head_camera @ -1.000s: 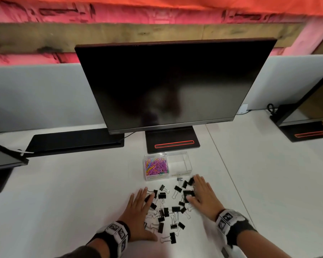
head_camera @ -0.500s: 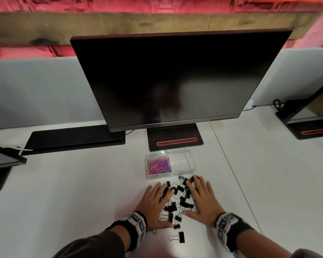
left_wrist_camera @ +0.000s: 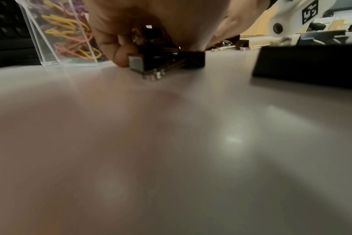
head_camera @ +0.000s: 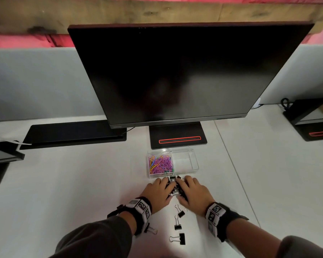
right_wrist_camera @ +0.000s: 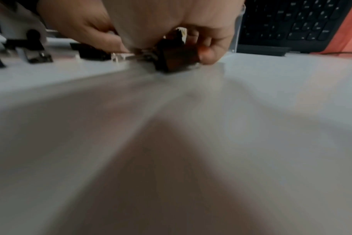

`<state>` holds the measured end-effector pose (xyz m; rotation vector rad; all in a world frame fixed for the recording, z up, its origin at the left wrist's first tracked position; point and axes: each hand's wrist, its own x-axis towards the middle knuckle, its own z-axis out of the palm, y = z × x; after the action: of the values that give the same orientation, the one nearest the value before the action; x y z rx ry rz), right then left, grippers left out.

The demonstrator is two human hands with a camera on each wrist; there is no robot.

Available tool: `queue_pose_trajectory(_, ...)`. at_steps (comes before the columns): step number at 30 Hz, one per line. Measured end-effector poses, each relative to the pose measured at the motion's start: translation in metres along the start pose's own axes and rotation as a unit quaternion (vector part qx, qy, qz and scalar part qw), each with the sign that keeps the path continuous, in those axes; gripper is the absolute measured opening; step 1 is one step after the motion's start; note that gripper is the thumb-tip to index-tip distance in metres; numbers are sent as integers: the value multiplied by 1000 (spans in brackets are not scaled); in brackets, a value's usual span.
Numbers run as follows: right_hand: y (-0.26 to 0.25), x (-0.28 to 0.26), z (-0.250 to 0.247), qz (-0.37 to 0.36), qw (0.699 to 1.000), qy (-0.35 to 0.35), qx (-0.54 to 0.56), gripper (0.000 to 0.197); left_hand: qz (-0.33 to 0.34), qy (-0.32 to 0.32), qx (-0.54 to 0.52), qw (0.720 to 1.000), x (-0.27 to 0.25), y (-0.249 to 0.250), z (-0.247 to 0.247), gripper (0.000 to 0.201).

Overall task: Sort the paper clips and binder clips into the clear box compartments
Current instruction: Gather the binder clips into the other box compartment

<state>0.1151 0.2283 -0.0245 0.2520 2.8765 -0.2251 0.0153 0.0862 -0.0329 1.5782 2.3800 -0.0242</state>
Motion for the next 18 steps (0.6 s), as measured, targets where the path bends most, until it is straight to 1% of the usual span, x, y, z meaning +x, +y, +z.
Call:
queue_pose_trajectory(1, -2, 2, -2, 4, 1000, -9, 15, 54, -9, -3, -10, 1000, 1, 1, -3, 44)
queue_pose_trajectory(3, -8, 5, -5, 32, 998, -33, 33, 46, -32, -43, -31, 998, 2, 1, -8, 46)
queue_pose_trajectory(4, -11, 7, -7, 45, 998, -29, 35, 41, -45, -50, -44, 997, 3, 2, -10, 45)
queue_pose_trajectory(9, -17, 14, -12, 64, 995, -32, 64, 29, -91, -53, -92, 990, 4, 5, -16, 38)
queue_pose_trajectory(12, -15, 12, -14, 81, 989, -34, 117, 23, -119, -52, -130, 983, 1, 7, -19, 37)
queue_pose_trajectory(15, -12, 6, -18, 113, 970, -25, 215, 16, -141, -36, -203, 968, -5, 6, -24, 40)
queue_pose_trajectory(16, -10, 3, -20, 129, 958, -16, 256, 12, -145, -30, -232, 961, -8, 6, -27, 40)
queue_pose_trajectory(18, -6, -4, -26, 170, 922, -2, 348, 9, -147, -9, -275, 950, -16, 6, -32, 39)
